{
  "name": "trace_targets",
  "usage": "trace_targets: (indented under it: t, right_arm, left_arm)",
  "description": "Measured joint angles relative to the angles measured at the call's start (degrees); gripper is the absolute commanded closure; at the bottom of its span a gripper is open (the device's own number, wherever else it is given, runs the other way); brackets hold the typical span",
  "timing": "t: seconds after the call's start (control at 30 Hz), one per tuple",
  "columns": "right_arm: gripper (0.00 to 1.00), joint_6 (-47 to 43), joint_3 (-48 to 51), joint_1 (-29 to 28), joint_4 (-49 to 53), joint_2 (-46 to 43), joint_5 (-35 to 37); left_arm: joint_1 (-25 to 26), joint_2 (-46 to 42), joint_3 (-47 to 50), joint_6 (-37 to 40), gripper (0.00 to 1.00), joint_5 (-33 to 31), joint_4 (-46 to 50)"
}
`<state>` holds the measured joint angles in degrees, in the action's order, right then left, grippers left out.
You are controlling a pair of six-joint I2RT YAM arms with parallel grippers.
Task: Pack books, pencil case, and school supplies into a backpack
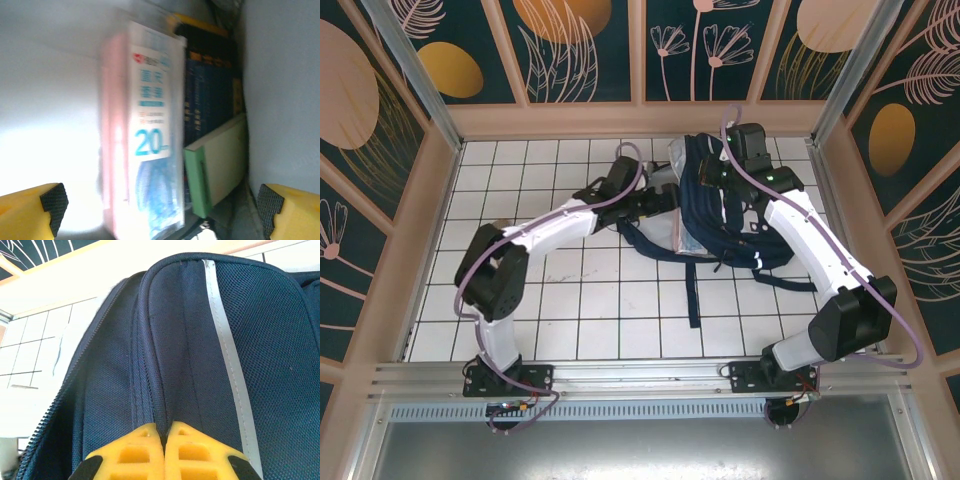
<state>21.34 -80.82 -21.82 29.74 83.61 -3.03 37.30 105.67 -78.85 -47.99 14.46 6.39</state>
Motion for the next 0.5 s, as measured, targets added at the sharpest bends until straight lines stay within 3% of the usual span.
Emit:
trace_targets:
  t: [0.23, 0.5]
  right_arm:
    - [1.0, 0.0, 0.7, 0.1, -0.9, 0.0, -1.9]
    - [1.0, 0.3, 2.7, -0.2, -3.5, 0.2, -3.6]
  left_arm:
    - [-10.6, -10.4, 11.5, 0.9, 0.01, -7.5, 5.7]
    - [-20.2, -15.8, 16.5, 4.2, 0.01, -16.1, 15.2]
